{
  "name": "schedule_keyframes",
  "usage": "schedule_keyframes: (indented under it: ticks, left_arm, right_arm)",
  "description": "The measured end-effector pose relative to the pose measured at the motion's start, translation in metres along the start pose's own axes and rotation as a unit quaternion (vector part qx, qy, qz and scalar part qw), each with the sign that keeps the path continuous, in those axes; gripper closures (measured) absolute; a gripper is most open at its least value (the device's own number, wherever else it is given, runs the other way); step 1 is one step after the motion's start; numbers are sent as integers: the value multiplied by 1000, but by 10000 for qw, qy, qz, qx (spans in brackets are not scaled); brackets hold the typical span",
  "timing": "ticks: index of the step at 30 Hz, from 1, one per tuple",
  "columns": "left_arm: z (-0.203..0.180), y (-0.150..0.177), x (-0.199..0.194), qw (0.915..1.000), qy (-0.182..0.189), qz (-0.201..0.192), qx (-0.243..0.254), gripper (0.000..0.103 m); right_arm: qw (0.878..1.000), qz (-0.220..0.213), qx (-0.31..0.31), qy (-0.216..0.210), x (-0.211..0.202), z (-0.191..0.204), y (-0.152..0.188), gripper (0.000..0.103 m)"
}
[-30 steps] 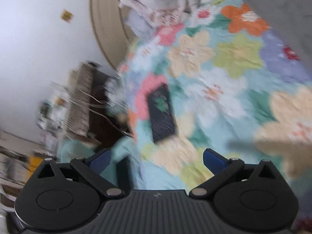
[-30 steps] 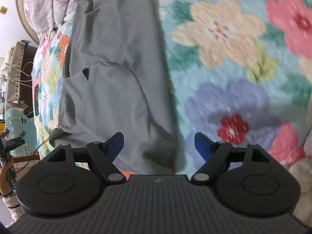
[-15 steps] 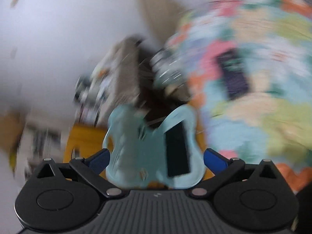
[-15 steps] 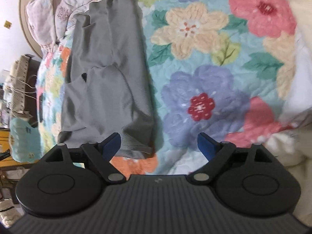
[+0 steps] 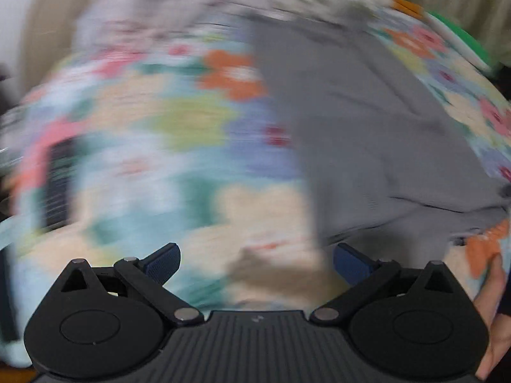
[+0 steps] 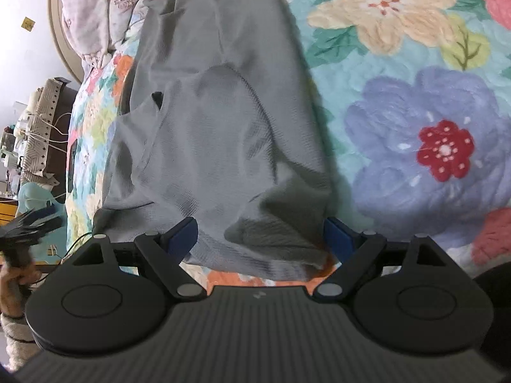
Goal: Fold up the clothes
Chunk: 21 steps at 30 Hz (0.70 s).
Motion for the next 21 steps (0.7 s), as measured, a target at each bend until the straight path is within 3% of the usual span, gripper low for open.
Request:
schedule_keyframes:
  ticks: [3,7,8,9,10,11,12,13,16,18,21]
  left_arm:
    - [-33,-3,44,9989,79,363,293,1]
    - [-53,25,70,9939,-286,795,703,1]
    - [-55,35,74,9939,-346,815,663,1]
    - [-53,40,77,9951,-351,734,553,1]
    - [-53,42,78,9966,-313,618,437,7]
    - [-52,42,76,9978,-259,500,337,16]
    - [-52,42,73,9988,-205,381,237,49]
    - [-51,40,67,9994,-179,250,150,94]
    - [-49,21,45,9996,-242,-88,128,94]
    - [-45,-8,34,9992,-23,-393,76,94]
    - [-27,-58,35,9975,371,-551,-252,94]
  right_arm:
    - [9988,66,-289,394,8,3,8,17]
    - [9946,42,-651,802,18,4,13,20]
    - [9922,27,-814,944,22,5,13,31]
    - [9897,-9,-957,1064,24,6,13,58]
    - [9871,-55,-1091,1174,25,7,12,69]
    - [9841,-101,-1224,1284,26,8,11,87]
    - [9829,-195,-1307,1286,25,11,8,88]
    - [9824,-311,-1366,1236,22,15,5,88]
    - [9844,-647,-1357,911,15,30,-17,89]
    - [9854,-884,-1298,663,7,45,-59,89]
    - [9861,-1067,-1203,419,3,64,-108,90]
Point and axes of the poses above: each gripper's, at about its wrist camera, not at the fingertips, and x roughly the way its jaws point, z to its left, y to its underside, the point moved 9 cm from there along x, roughly the way its jaws point, and after that the axes turned 3 degrees about -y, right-handed, at the moved point
